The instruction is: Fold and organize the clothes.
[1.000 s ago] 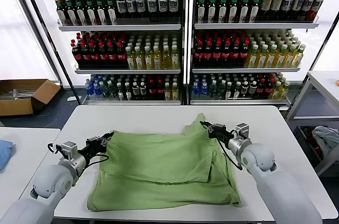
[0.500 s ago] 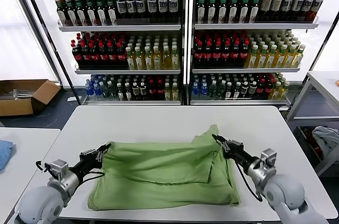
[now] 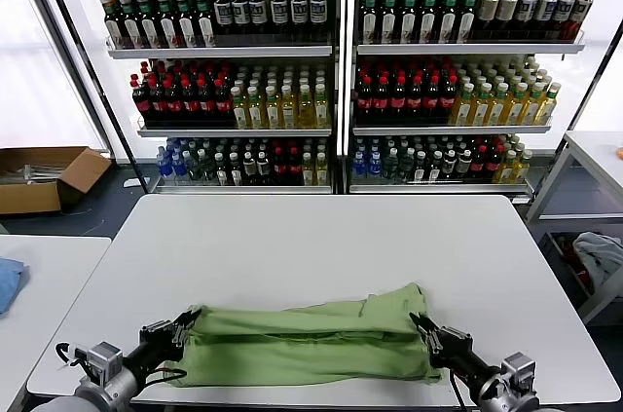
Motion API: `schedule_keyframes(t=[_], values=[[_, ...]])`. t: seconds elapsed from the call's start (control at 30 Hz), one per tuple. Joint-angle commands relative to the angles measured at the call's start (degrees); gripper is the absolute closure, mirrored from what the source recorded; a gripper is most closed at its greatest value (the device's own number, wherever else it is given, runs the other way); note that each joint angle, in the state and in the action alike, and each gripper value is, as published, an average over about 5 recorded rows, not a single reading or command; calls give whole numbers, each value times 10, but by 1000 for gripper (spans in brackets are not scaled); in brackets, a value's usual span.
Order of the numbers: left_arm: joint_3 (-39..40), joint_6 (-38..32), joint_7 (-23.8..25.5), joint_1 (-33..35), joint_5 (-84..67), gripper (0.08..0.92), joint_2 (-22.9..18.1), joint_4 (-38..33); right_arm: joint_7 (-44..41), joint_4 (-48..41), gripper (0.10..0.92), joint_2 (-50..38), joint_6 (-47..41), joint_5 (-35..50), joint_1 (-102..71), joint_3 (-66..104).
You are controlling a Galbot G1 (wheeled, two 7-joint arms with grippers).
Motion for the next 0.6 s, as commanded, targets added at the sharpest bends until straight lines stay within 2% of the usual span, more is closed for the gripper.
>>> schedule_keyframes(t=[0.03, 0.27, 0.43, 0.6], values=[[-46, 9, 1, 82, 46, 734, -16, -34, 15, 11, 732, 21, 6, -7, -48, 63], [-80, 5, -30, 94, 33, 552, -43, -60, 9, -40, 533, 40, 79, 14, 8, 158], [-44, -7, -93, 89, 17, 405, -104, -81, 6, -60, 385, 53, 98, 18, 8, 191], [14, -14, -144, 75, 28, 259, -166, -63, 4, -64, 253, 64, 108, 14, -6, 191]])
